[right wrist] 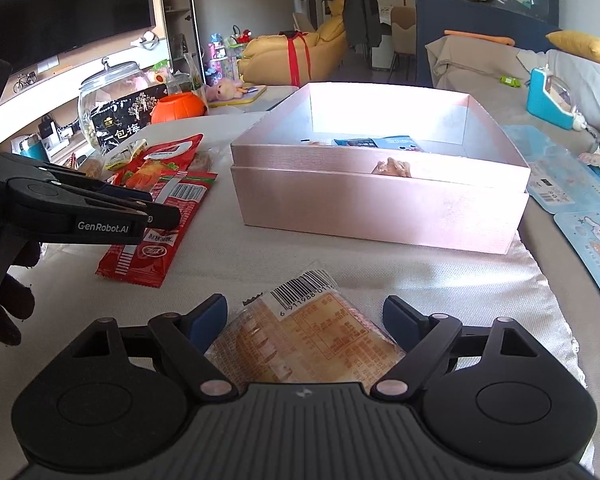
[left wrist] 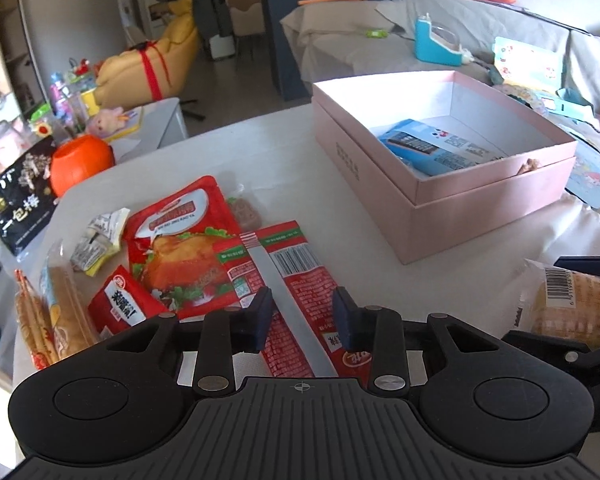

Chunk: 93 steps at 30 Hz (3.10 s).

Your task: Organize snacks

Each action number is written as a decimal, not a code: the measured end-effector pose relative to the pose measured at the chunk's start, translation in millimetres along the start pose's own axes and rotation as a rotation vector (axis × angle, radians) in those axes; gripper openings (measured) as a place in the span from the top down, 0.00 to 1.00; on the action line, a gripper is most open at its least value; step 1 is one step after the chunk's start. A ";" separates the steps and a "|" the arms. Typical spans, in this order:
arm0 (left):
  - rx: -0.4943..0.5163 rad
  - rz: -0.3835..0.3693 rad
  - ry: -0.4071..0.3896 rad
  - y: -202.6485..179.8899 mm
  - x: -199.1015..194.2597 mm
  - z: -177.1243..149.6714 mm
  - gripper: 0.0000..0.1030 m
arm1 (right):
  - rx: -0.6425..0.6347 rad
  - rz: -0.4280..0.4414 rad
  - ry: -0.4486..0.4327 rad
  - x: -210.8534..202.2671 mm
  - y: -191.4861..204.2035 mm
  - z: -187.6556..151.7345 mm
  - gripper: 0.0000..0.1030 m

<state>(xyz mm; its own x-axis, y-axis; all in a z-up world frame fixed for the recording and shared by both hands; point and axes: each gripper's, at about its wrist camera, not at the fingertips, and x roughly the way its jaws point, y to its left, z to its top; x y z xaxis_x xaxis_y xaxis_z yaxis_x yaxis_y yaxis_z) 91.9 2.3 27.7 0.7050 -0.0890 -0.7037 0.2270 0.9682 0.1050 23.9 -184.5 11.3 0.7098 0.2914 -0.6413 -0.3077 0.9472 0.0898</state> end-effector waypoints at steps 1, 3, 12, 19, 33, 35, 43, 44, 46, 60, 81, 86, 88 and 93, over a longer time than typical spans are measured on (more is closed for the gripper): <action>0.002 -0.006 0.000 1.0 -0.8 -0.6 0.64 | 0.003 0.003 -0.001 0.1 -0.1 -0.1 0.17; 0.013 -0.006 0.000 3.9 -1.5 -1.5 0.59 | 0.008 0.008 -0.001 0.5 -0.5 -0.3 0.17; -0.097 0.095 0.014 40.2 -2.4 -6.1 0.59 | 0.009 0.009 -0.001 0.7 -0.7 -0.5 0.16; -0.168 -0.100 0.031 35.0 4.2 -3.6 0.59 | 0.009 0.009 -0.001 0.7 -0.5 -0.5 0.16; 0.012 -0.116 0.035 -13.7 -5.1 1.6 0.57 | 0.003 0.010 0.003 2.0 -0.9 -0.8 0.14; 0.029 -0.127 0.048 -19.7 -0.8 3.0 0.45 | 0.003 0.010 0.003 2.1 -0.8 -0.8 0.14; -0.008 -0.089 0.058 -9.1 18.0 6.3 0.24 | 0.003 0.010 0.003 2.2 -0.5 -0.8 0.14; -0.033 -0.102 0.053 -2.9 20.5 5.5 0.22 | 0.003 0.010 0.003 2.2 -0.5 -0.7 0.14; -0.033 -0.104 0.043 0.8 20.4 4.6 0.22 | 0.002 0.010 0.003 2.1 -0.4 -0.9 0.14; -0.039 -0.175 0.031 -0.8 -11.1 -20.9 0.46 | -0.075 0.066 0.063 6.5 1.0 2.6 0.00; 0.013 -0.182 0.062 -23.9 -35.2 -43.2 0.37 | 0.041 0.204 0.093 -38.1 -36.7 8.7 0.06; 0.008 -0.176 0.054 -24.8 -35.9 -43.7 0.37 | -0.014 0.120 0.133 -34.1 -34.8 -2.3 0.07; 0.008 -0.173 0.051 -25.3 -36.0 -43.9 0.37 | -0.015 0.120 0.149 -30.2 -32.4 -8.7 0.07; 0.005 -0.173 0.052 -26.3 -36.2 -44.3 0.37 | -0.111 0.045 0.122 -25.1 -15.2 -11.8 0.12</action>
<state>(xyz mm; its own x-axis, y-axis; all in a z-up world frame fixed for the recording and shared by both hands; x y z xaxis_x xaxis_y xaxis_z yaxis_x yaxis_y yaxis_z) 30.7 -9.6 19.2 0.6197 -0.2420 -0.7466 0.3456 0.9382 -0.0172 3.3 -207.8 17.0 0.6134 0.3084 -0.7271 -0.4103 0.9111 0.0404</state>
